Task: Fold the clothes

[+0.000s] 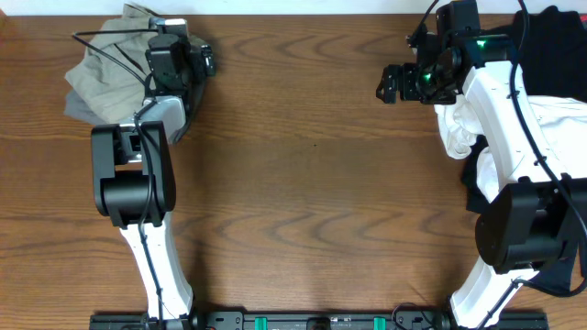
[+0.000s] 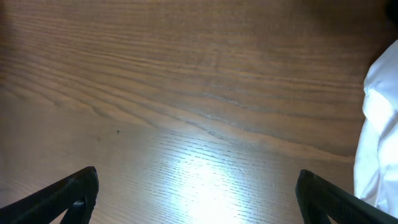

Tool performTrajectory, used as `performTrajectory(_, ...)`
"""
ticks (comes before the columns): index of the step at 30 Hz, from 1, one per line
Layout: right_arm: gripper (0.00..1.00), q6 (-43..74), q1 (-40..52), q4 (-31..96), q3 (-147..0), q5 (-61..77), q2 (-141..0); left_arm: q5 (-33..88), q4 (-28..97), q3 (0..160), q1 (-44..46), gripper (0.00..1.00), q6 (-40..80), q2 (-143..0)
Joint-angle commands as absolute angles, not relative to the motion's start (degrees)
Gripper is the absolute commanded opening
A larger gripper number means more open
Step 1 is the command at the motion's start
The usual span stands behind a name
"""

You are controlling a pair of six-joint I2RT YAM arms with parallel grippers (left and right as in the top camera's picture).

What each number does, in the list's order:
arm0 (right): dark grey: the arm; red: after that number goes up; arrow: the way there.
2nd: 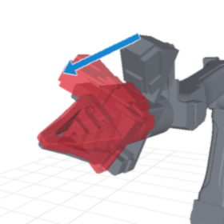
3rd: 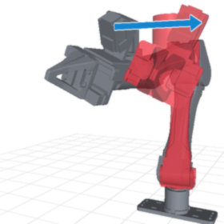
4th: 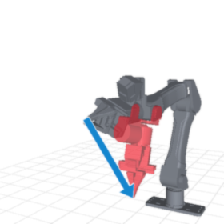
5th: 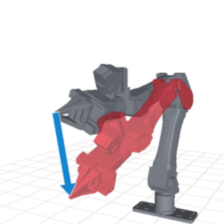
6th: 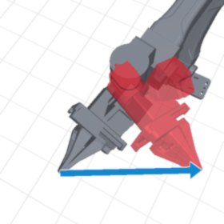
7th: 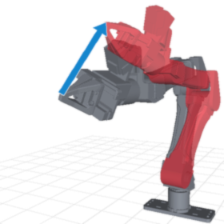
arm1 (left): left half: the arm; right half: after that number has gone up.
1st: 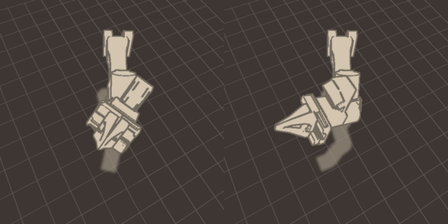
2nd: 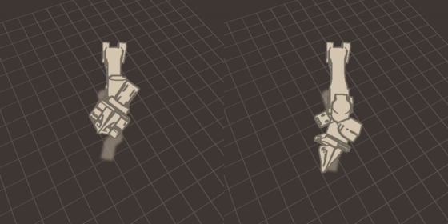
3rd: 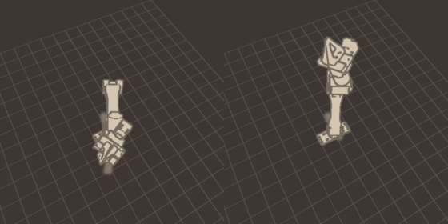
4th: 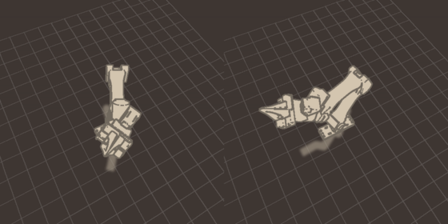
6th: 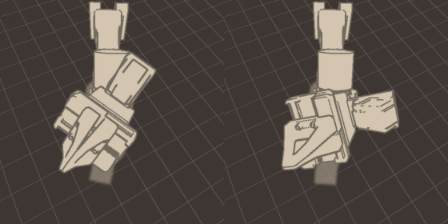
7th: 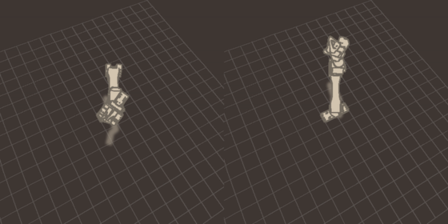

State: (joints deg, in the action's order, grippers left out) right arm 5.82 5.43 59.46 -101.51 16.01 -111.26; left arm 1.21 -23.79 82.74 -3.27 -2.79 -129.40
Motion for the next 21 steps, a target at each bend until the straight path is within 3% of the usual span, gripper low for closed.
performTrajectory(1, 0.99, 5.06, 6.09, 58.59, -101.45, 15.99, -111.66, 2.39, -23.05, 82.39, -3.18, 0.98, -2.7, -124.62)
performTrajectory(9, 0.99, 4.12, 6.09, 54.08, -101.47, 16.99, -111.55, 2.37, -10.94, 82.37, -3.18, 0.98, -2.7, -108.09)
performTrajectory(21, 0.99, -2.48, 7.42, 55.44, -101.47, 16.91, -101.01, 2.59, 21.28, 82.37, -3.18, 0.98, 5.02, -81.28)
